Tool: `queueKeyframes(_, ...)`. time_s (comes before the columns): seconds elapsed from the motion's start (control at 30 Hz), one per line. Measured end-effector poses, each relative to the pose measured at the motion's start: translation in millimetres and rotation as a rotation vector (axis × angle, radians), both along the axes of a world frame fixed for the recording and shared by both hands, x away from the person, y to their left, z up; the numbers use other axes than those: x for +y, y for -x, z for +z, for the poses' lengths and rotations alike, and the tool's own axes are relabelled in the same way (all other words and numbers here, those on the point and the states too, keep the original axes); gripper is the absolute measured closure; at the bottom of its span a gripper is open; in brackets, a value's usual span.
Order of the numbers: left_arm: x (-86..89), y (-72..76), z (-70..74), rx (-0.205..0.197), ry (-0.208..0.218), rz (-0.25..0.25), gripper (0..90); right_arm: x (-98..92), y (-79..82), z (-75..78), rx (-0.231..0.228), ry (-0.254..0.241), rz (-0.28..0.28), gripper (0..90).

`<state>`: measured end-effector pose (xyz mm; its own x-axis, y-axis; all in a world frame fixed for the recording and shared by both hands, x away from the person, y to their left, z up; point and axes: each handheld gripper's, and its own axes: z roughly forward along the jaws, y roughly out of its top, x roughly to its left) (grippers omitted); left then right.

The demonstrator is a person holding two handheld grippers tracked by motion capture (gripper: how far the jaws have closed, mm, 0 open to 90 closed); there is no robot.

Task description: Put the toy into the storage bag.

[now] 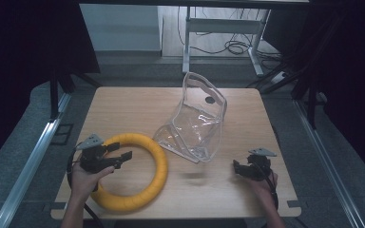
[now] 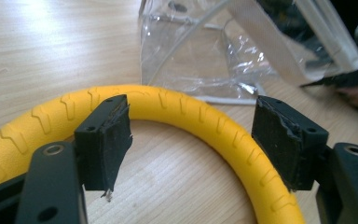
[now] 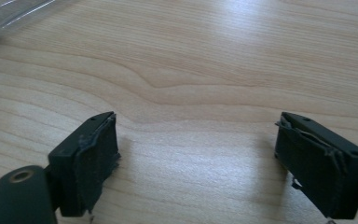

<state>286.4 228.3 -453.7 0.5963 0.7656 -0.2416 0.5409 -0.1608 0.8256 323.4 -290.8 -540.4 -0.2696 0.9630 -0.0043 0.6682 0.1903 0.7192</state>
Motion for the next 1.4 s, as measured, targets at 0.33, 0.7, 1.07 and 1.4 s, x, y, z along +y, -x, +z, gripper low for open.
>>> queueKeyframes(0.33, -4.2, -2.5, -1.1, 0.053, -0.035, -0.030, 28.5, -0.1, 0.3, -0.1, -0.005, 0.002, -0.003, 14.8)
queueKeyframes(0.7, -19.1, 5.6, -1.4, 0.110, -0.098, -0.183, 27.6, -0.3, 0.3, 0.2, -0.003, 0.001, -0.005, 15.4)
queueKeyframes(1.07, -42.6, 16.8, -5.1, 0.163, -0.208, -0.341, 24.7, -0.7, -4.3, 0.1, -0.008, 0.002, 0.007, 16.2)
queueKeyframes(1.4, -67.9, 18.4, -17.5, 0.239, -0.279, -0.418, 24.7, -0.8, -4.2, 0.0, -0.008, 0.002, 0.007, 16.3)
